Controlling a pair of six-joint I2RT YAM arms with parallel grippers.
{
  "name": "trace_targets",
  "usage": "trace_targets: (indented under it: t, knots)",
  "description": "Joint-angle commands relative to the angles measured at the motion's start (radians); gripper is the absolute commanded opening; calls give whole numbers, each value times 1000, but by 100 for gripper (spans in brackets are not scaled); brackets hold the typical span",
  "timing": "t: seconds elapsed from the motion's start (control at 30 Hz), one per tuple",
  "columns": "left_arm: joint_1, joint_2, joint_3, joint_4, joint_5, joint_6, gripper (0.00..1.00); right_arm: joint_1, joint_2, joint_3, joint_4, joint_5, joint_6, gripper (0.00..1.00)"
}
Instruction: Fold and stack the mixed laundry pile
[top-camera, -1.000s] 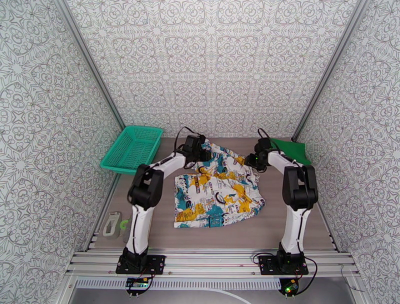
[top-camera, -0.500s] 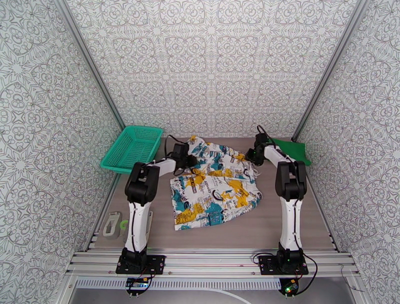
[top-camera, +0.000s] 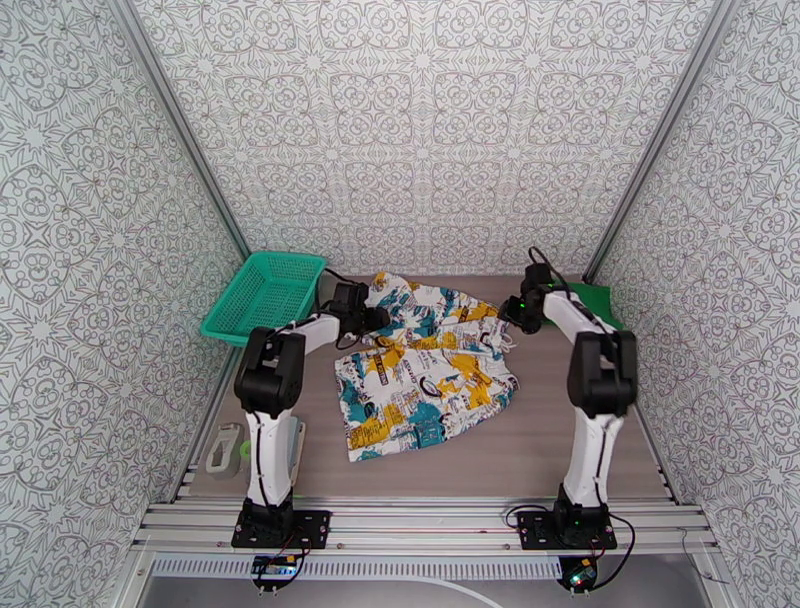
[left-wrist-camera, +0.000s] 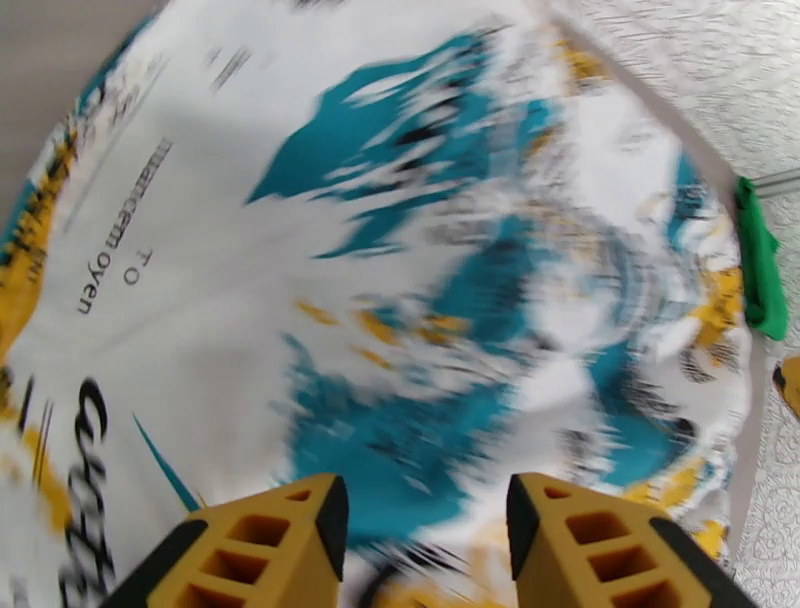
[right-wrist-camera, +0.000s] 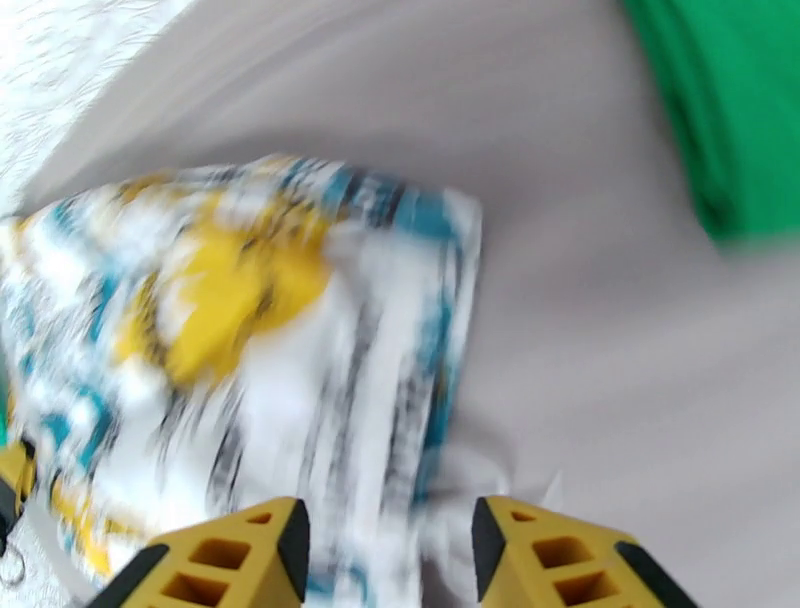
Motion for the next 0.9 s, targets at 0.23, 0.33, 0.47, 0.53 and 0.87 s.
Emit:
trace_targets:
  t: [0.23,0.33,0.47,0.53,0.87]
  knots:
    - [-205,-314,-264,-97,-65,26,49,92,-330,-525,109,-110,22,44]
    - [-250,-346,-341,-92,-85,0,49,91,-362,-617,121,-94,22,42]
    - [-295,-380,-439,-76,-123,-54,48,92,-368,-691,127,-88,31,39]
    - [-307,-405,-492,-75,-144,-76,48,92,-390,-720,119,-52,36,39]
    - [-382,-724,-754,-198,-237,-189,48,89,-537,-689,33,-54,30,40]
